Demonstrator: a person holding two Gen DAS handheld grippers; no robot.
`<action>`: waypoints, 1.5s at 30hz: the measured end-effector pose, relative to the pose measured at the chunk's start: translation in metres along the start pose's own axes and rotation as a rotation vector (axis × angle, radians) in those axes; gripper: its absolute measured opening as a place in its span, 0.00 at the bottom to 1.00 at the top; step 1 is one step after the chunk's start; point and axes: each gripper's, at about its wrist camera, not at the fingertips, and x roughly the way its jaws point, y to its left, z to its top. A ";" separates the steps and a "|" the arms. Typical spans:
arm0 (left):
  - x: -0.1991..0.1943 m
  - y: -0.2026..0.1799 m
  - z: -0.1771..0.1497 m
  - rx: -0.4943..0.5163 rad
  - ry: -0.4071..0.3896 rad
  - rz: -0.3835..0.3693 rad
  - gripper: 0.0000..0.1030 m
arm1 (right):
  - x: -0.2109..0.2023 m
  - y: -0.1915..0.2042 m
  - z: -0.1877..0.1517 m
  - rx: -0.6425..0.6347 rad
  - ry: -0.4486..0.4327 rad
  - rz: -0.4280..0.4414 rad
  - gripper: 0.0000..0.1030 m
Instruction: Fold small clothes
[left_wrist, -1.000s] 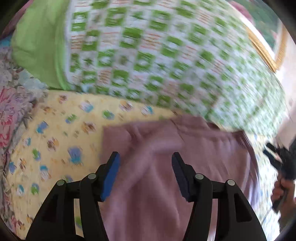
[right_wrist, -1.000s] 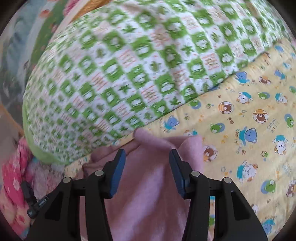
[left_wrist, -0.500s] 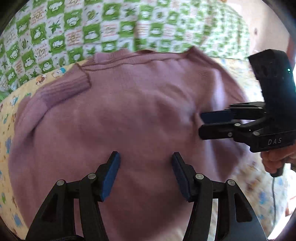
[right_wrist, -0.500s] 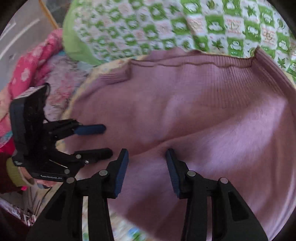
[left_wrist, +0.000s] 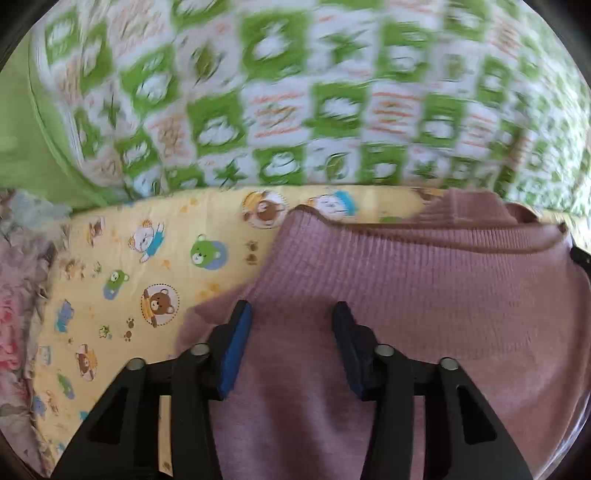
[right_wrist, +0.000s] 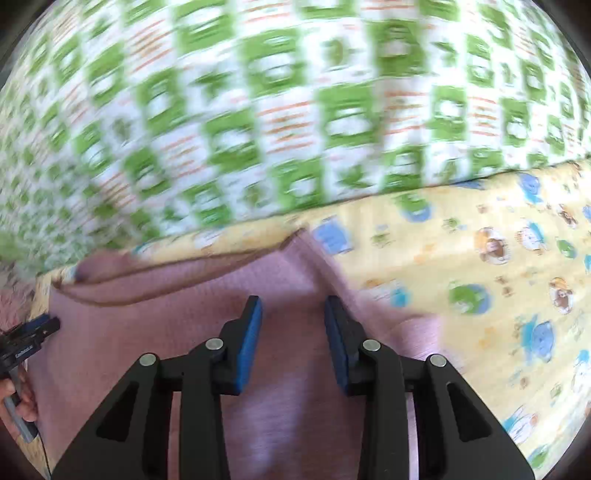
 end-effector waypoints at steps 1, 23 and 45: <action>0.002 0.003 0.000 -0.005 0.003 -0.004 0.43 | -0.001 -0.004 0.001 0.012 -0.003 -0.006 0.33; -0.095 -0.119 -0.077 0.264 0.011 -0.361 0.67 | -0.039 0.110 -0.044 -0.260 0.210 0.483 0.43; -0.043 -0.054 -0.017 0.064 0.006 -0.079 0.55 | -0.050 0.049 -0.033 -0.103 0.006 0.153 0.39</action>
